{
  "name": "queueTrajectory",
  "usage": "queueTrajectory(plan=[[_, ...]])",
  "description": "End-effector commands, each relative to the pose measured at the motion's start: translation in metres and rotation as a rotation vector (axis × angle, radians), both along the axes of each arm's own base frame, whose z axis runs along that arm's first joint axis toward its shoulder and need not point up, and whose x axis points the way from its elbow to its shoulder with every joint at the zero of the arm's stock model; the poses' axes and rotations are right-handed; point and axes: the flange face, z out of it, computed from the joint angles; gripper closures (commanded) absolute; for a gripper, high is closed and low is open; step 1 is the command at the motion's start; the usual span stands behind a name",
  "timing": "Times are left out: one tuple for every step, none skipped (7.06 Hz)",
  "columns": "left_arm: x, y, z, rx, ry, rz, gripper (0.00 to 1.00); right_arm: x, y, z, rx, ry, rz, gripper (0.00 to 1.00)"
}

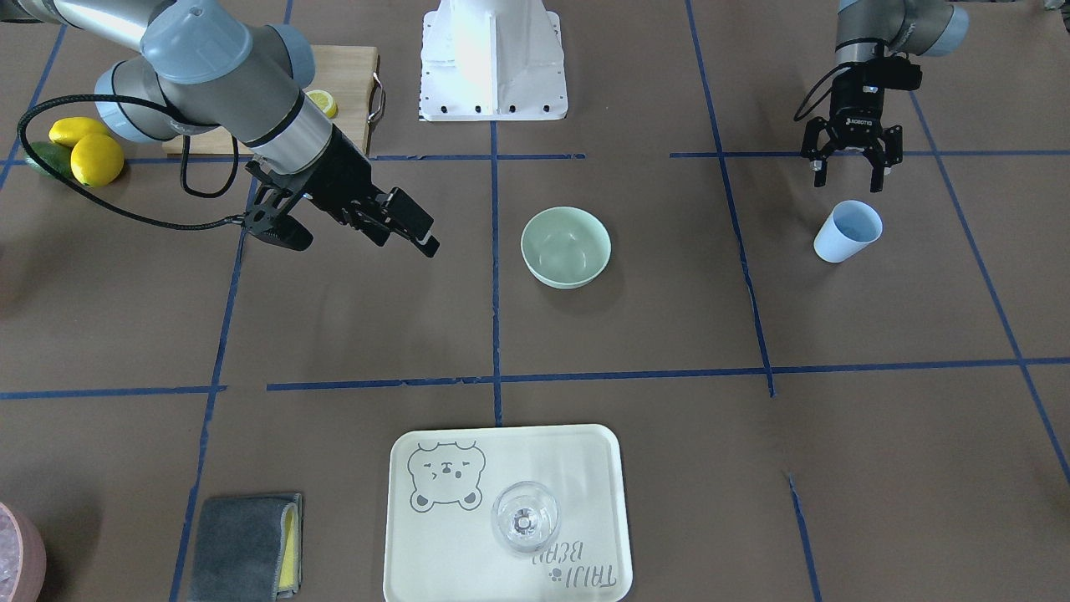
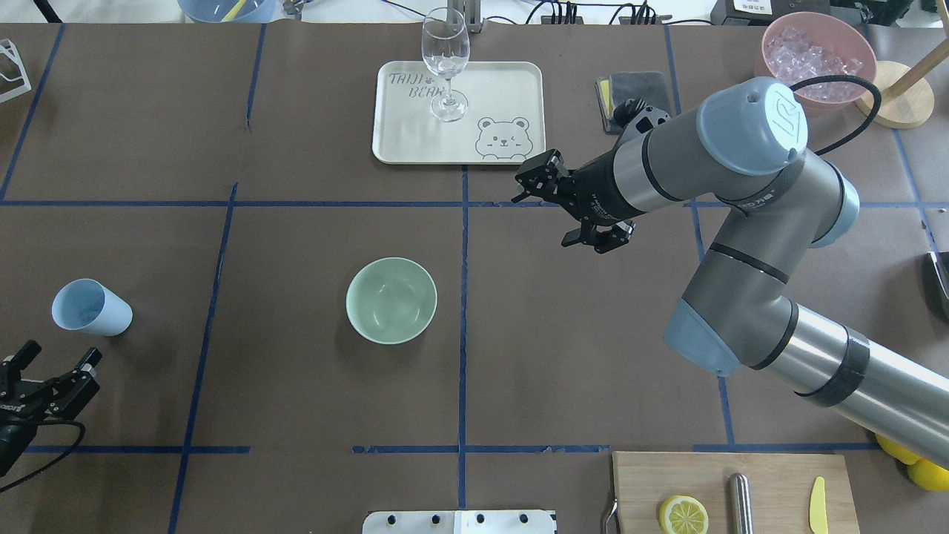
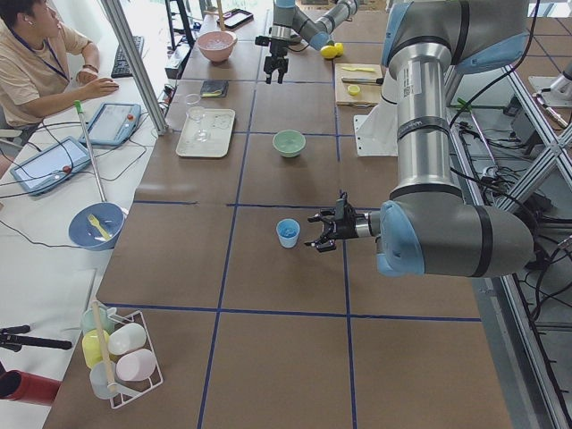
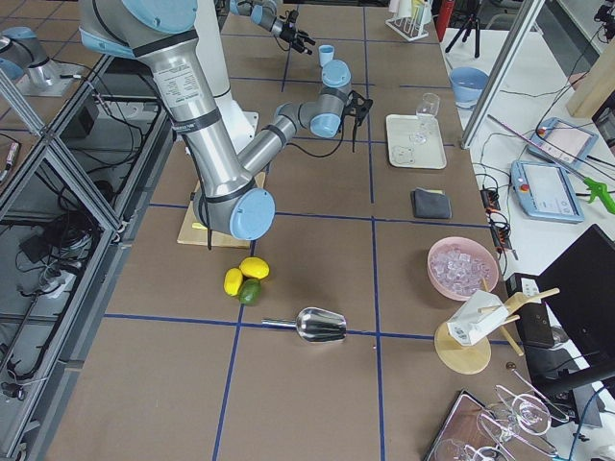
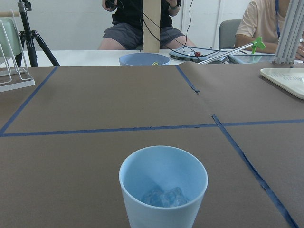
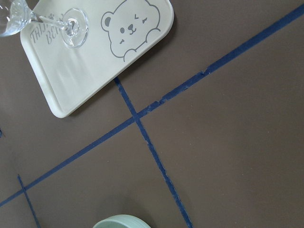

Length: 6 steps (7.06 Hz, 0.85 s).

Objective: Pour ice into bowl

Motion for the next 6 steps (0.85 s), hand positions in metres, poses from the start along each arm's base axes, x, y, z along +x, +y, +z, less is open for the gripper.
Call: queueTrajectory(plan=[[0.025,0.000,0.015,0.049,-0.004,-0.063,0.01,0.000,0.001,0.000,0.001,0.000,0.000,0.00],[0.039,0.001,0.022,0.052,-0.008,-0.067,0.01,0.000,0.001,0.000,0.001,0.000,0.000,0.00],[0.033,-0.003,0.025,0.052,-0.016,-0.076,0.01,0.002,0.001,-0.001,0.003,-0.002,0.002,0.00],[0.026,-0.012,0.028,0.048,-0.019,-0.102,0.01,0.002,0.001,0.000,0.002,-0.001,0.002,0.00],[0.022,-0.026,0.026,0.040,-0.015,-0.136,0.01,0.002,0.001,0.001,0.001,0.000,0.002,0.00],[0.020,-0.032,0.029,0.026,-0.023,-0.140,0.01,0.002,0.001,0.001,0.001,0.000,0.002,0.00]])
